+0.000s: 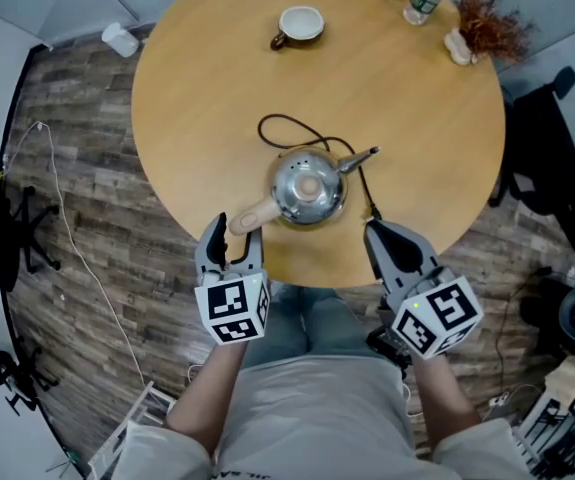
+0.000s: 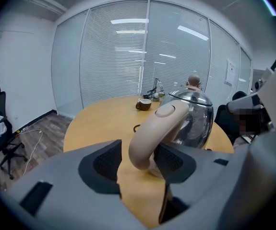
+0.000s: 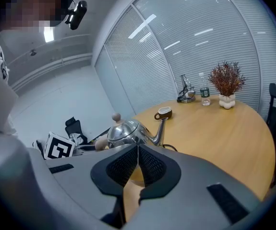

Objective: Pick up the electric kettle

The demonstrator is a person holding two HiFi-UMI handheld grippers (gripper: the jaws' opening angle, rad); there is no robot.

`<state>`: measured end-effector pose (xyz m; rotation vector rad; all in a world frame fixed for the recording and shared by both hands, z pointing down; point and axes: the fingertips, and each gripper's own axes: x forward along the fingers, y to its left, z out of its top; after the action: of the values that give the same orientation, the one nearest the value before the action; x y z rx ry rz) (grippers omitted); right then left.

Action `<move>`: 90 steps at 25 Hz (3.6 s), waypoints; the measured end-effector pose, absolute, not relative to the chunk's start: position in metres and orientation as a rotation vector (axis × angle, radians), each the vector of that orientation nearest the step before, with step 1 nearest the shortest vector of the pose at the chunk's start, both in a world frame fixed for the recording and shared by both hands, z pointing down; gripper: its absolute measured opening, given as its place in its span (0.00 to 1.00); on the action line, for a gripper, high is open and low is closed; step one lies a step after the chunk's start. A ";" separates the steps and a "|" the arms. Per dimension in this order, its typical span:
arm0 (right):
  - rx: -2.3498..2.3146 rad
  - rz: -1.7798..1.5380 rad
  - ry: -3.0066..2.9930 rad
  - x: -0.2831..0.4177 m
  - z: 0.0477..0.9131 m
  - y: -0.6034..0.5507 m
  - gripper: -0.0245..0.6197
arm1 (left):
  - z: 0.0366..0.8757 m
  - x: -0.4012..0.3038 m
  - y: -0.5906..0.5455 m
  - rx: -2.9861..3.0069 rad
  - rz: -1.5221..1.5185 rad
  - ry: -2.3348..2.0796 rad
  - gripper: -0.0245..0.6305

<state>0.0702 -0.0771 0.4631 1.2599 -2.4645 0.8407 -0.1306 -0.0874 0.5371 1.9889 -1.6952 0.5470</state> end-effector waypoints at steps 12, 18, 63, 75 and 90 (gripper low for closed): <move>1.304 0.881 -2.437 0.080 0.469 -0.078 0.09 | 0.548 -0.130 -0.109 1.949 0.541 -1.731 0.32; 1.312 0.893 -2.432 0.081 0.472 -0.080 0.09 | 0.553 -0.133 -0.115 1.928 0.550 -1.746 0.30; 1.322 0.919 -2.385 0.086 0.484 -0.074 0.09 | 0.550 -0.139 -0.149 1.944 0.494 -1.878 0.11; 1.329 0.920 -2.387 0.089 0.482 -0.074 0.09 | 0.547 -0.144 -0.151 1.905 0.451 -1.900 0.11; 1.330 0.907 -2.405 0.085 0.475 -0.079 0.09 | 0.526 -0.156 -0.162 1.883 0.384 -1.925 0.10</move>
<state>0.0846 -0.0786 0.4749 1.3296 -2.4053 0.9069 -0.1561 -0.1623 0.5256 1.8832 -1.9249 0.3839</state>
